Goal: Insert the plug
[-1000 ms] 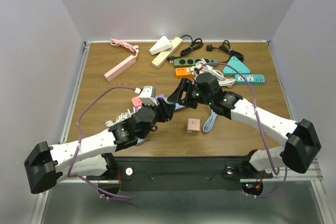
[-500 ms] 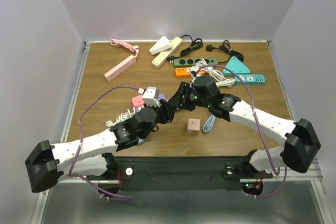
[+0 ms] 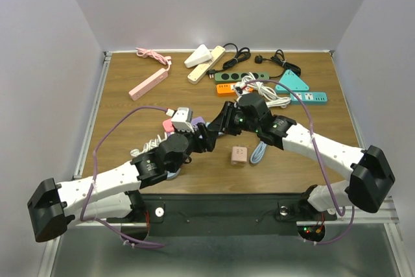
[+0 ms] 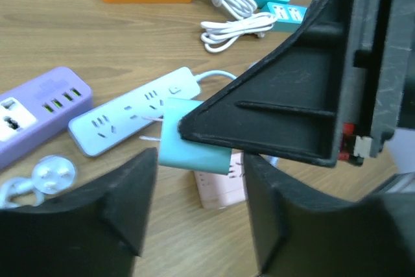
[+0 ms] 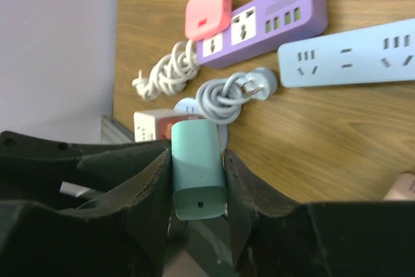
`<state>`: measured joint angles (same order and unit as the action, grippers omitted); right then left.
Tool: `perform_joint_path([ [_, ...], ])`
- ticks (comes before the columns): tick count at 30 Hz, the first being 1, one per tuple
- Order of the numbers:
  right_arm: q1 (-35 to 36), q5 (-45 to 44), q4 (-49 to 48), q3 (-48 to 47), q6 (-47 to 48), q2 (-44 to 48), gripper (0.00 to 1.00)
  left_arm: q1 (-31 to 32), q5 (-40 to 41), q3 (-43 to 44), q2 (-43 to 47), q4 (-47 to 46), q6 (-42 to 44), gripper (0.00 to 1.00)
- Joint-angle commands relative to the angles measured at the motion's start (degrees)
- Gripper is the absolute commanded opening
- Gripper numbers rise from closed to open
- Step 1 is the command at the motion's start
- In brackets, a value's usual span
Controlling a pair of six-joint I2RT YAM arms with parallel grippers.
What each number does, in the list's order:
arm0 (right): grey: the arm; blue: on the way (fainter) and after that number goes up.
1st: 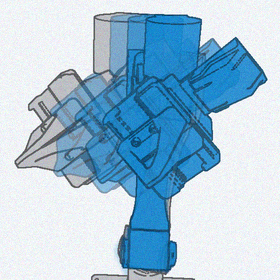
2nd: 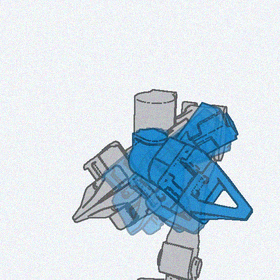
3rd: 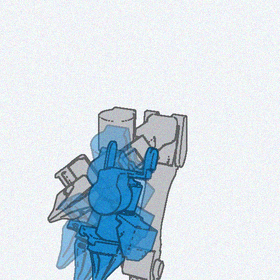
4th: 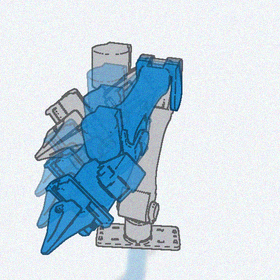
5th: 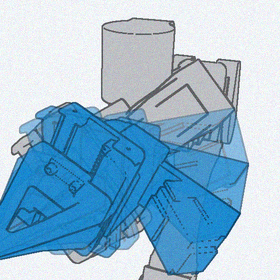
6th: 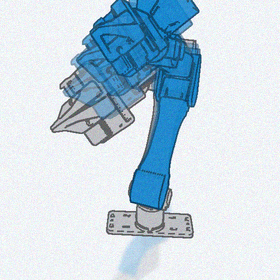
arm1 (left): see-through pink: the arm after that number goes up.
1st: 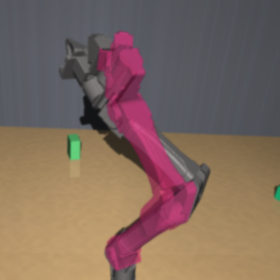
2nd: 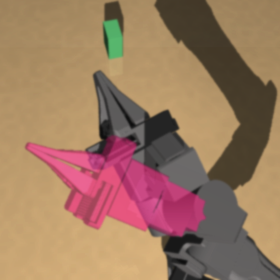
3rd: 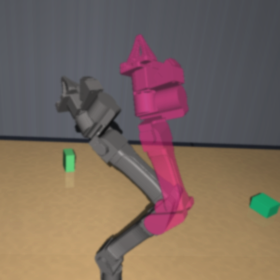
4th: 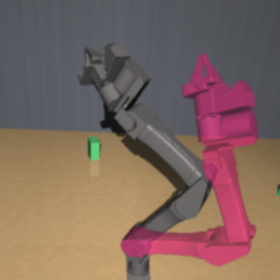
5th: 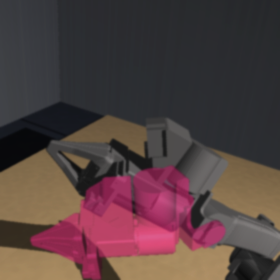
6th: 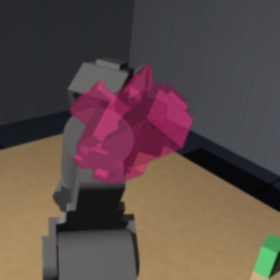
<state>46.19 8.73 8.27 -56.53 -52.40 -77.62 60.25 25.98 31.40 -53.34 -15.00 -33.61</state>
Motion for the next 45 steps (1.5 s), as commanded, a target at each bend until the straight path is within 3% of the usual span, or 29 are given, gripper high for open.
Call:
perform_joint_path([
  [1,-0.48,-1.52,4.73,-3.31,4.40,-1.74,0.01,-1.01,3.46,1.04,3.59,-4.69,0.47,0.83],
  [8,-7.78,0.05,5.44,-7.71,9.86,-6.30,0.01,-4.69,5.40,-1.16,7.81,0.32,-0.32,0.97],
  [18,-8.05,5.14,5.53,-14.65,14.08,-20.62,0.00,-20.50,7.42,3.84,-2.90,12.62,-4.89,0.99],
  [22,-7.88,8.22,5.79,-17.64,14.52,-24.14,0.01,-26.13,4.54,2.80,-4.40,11.67,-5.33,0.99],
  [28,-7.35,9.28,8.07,-21.16,15.14,-27.05,0.01,-29.48,3.13,0.33,-6.94,10.00,-6.03,0.99],
  [45,-2.95,3.32,12.65,-25.38,15.40,-33.73,0.01,-32.04,-6.72,-1.34,-20.92,-0.72,-2.87,0.99],
])
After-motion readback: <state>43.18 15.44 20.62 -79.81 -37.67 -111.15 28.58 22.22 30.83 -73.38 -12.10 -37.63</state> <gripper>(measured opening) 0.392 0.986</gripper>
